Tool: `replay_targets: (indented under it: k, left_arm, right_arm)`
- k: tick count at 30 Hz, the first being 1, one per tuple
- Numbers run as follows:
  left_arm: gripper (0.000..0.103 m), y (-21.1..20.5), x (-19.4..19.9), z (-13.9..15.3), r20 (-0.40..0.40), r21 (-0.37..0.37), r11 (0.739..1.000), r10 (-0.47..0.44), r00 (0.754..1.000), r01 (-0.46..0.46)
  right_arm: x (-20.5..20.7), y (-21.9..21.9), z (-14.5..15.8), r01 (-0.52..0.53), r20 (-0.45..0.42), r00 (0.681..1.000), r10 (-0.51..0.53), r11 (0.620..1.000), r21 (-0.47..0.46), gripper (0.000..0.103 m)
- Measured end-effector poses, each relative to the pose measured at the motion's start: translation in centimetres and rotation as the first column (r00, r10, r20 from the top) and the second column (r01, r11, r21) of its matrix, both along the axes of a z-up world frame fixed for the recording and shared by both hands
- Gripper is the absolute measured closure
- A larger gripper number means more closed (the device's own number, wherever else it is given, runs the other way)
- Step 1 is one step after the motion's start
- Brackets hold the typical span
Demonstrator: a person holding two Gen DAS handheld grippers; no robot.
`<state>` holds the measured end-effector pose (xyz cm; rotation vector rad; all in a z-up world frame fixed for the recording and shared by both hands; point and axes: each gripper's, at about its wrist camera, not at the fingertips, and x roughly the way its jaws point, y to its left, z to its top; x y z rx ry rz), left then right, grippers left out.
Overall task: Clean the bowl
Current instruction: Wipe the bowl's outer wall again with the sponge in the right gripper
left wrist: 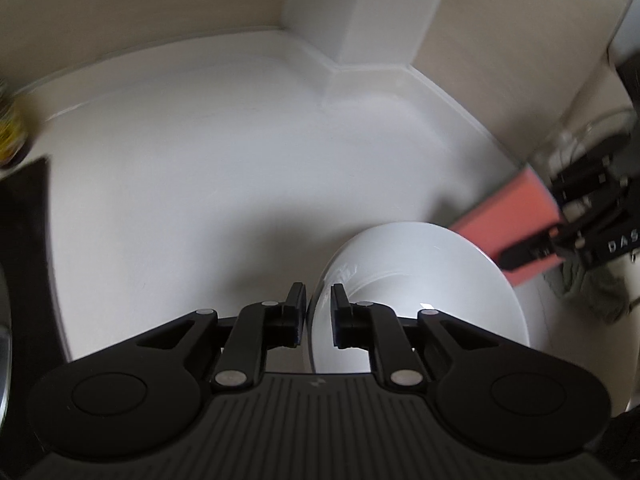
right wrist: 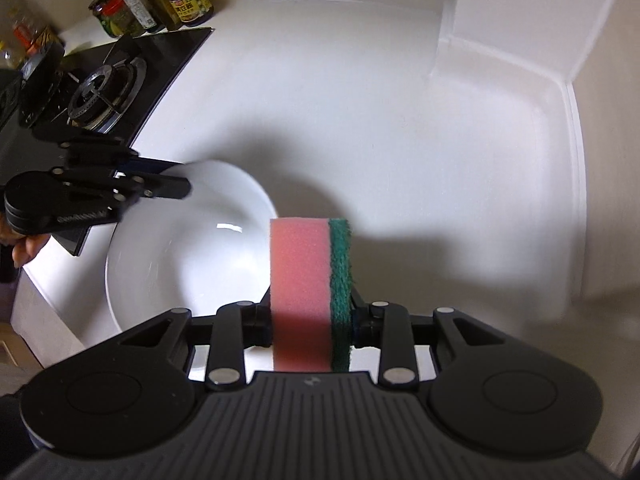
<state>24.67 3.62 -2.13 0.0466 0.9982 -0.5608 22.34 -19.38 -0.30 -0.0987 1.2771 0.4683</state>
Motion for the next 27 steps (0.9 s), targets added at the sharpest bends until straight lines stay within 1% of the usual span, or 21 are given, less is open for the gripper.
replay_targets:
  k: [1,3,5,7,9,12,14,16,19,20,22,23,24,26,27]
  left_arm:
    - [0.097,-0.2,0.1,0.0,0.005,0.015,1.000,-0.027,1.000,0.027]
    - [0.098,-0.6,0.5,-0.1,0.015,0.048,0.995,-0.085,0.996,0.084]
    - [0.098,-1.7,1.2,0.0,0.031,0.105,0.980,-0.174,0.984,0.170]
    - [0.097,-2.7,1.9,0.1,0.050,0.148,0.960,-0.246,0.968,0.237]
    - [0.094,-3.1,2.4,0.2,0.062,0.168,0.947,-0.287,0.956,0.273]
    - [0.088,-3.7,2.6,0.5,0.065,0.140,0.957,-0.267,0.962,0.256]
    - [0.086,-3.5,2.6,0.4,0.054,0.094,0.977,-0.195,0.979,0.189]
    - [0.087,-2.0,1.7,0.5,0.038,0.050,0.994,-0.095,0.995,0.093]
    - [0.087,0.2,-0.7,0.4,0.027,-0.001,1.000,0.006,1.000,-0.006]
    - [0.087,0.6,-1.1,0.2,0.023,0.003,1.000,0.016,1.000,-0.016]
    - [0.088,0.9,-1.7,-0.2,0.016,0.012,1.000,0.009,1.000,-0.009]
    - [0.093,1.0,-1.8,-0.4,0.014,0.019,1.000,-0.005,1.000,0.005]
    - [0.098,0.8,-1.6,-0.5,0.019,0.035,0.999,-0.027,0.999,0.027]
    - [0.099,0.2,-1.3,-0.4,0.034,0.073,0.994,-0.082,0.996,0.080]
    - [0.100,-0.2,-0.9,-0.4,0.041,0.098,0.988,-0.127,0.991,0.123]
  right_arm:
    - [-0.2,-0.1,-0.1,0.005,-0.010,1.000,-0.005,1.000,0.003,0.075]
    - [-0.3,-0.4,-0.1,0.019,-0.032,0.999,-0.018,1.000,0.014,0.075]
    - [0.1,-0.5,0.0,0.027,-0.040,0.999,-0.026,0.999,0.019,0.075]
    - [0.7,-0.3,0.3,0.021,-0.024,1.000,-0.021,1.000,0.008,0.075]
    - [1.4,0.0,0.4,0.014,-0.004,1.000,-0.014,1.000,-0.010,0.075]
    - [2.4,0.4,0.4,0.013,0.022,1.000,-0.012,1.000,-0.025,0.075]
    - [2.7,0.4,0.5,0.014,0.033,0.999,-0.013,1.000,-0.026,0.075]
    - [2.6,0.2,0.4,0.016,0.036,0.999,-0.016,1.000,-0.012,0.075]
    - [2.0,-0.3,0.5,0.024,0.042,0.999,-0.025,1.000,0.012,0.075]
    - [1.9,-0.5,0.5,0.030,0.042,0.999,-0.031,0.999,0.017,0.075]
    - [1.2,-1.0,0.3,0.054,0.032,0.998,-0.055,0.998,0.025,0.075]
    - [0.7,-1.0,0.1,0.054,0.028,0.998,-0.055,0.998,0.019,0.075]
    - [0.3,-1.0,0.0,0.052,0.024,0.998,-0.053,0.999,0.012,0.075]
    - [-0.1,-1.0,-0.2,0.040,0.021,0.999,-0.040,0.999,-0.002,0.075]
    - [-0.1,-1.0,-0.1,0.034,0.019,0.999,-0.034,0.999,-0.005,0.075]
